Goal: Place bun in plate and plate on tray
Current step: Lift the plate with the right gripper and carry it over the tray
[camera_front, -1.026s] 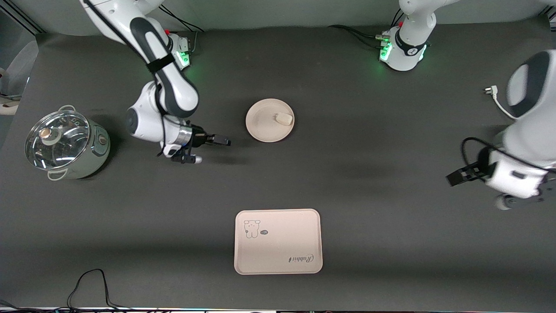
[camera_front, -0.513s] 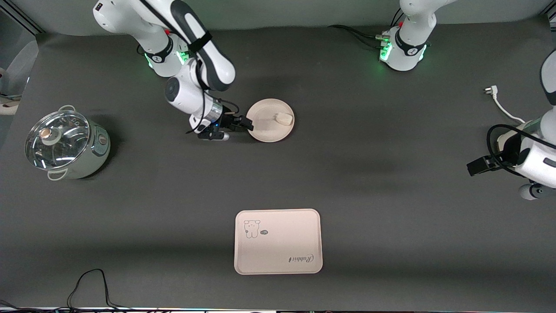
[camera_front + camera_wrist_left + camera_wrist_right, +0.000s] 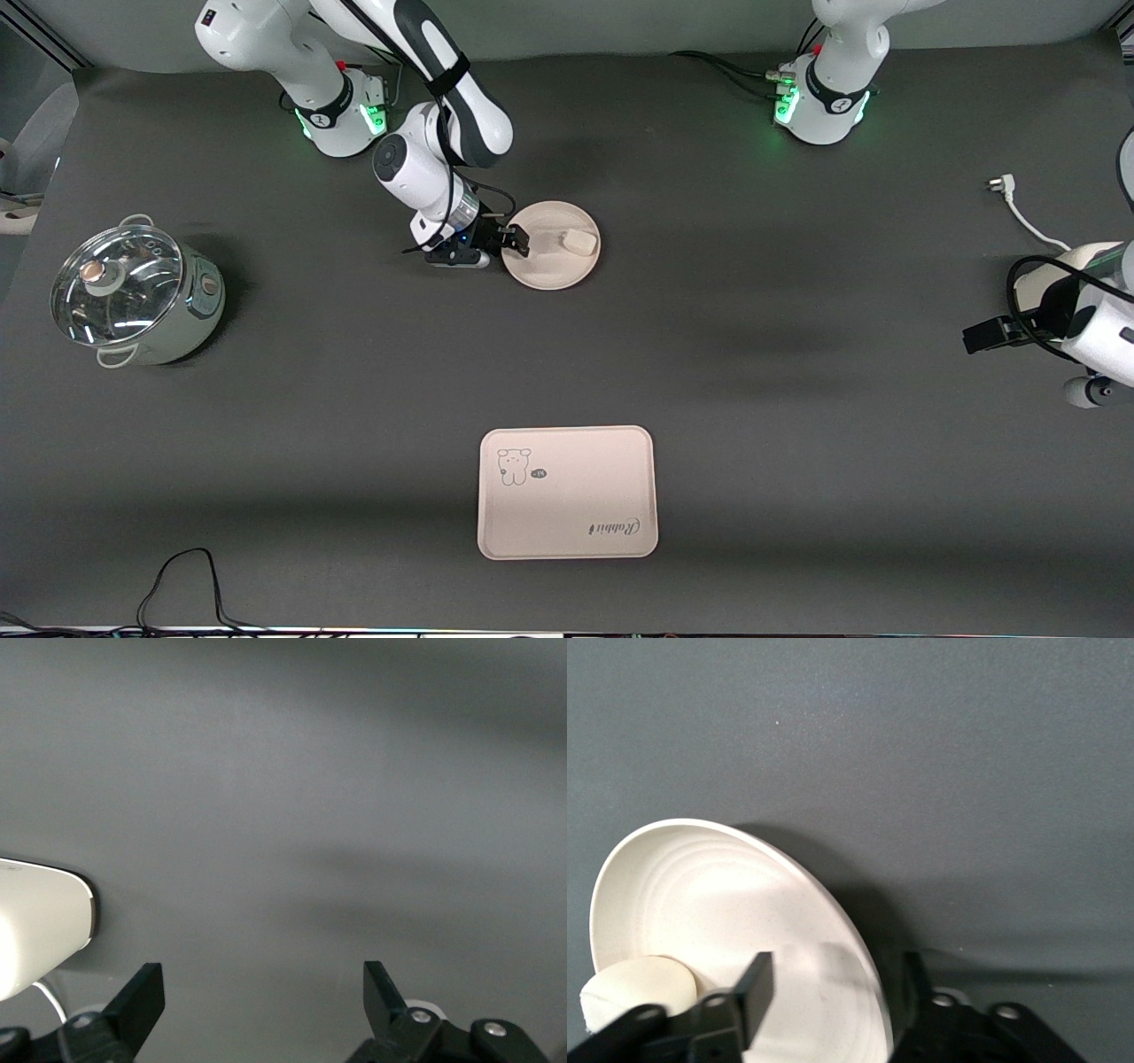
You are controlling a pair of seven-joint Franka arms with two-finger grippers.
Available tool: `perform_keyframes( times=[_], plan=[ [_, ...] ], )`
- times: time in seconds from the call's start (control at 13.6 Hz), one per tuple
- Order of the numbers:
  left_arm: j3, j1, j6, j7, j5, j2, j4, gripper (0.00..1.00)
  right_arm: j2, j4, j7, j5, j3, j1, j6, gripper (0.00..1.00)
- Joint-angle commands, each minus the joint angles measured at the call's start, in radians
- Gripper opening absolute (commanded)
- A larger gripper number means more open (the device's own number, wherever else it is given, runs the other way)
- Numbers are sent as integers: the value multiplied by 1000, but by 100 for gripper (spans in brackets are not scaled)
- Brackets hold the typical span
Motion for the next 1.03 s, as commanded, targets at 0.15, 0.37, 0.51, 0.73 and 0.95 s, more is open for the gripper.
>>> perform_keyframes(
  times=[0.15,0.37,0.51,0.73,0.95],
  plan=[
    [153,-105,10,84,-59,-120,-105,100,13,7,-31,85,-12,40,51,0],
    [156,-87,-2,137,-81,-145,-119,100,16,8,-34,97,-13,44,53,0],
    [156,-84,-3,137,-81,-166,-134,100,11,16,-33,84,-18,34,42,0],
    [156,-85,26,139,-84,-181,-161,100,11,51,-31,6,-19,-29,28,0],
    [153,-90,23,140,-85,-192,-161,100,11,127,-28,-97,-21,-133,-44,0]
  ],
)
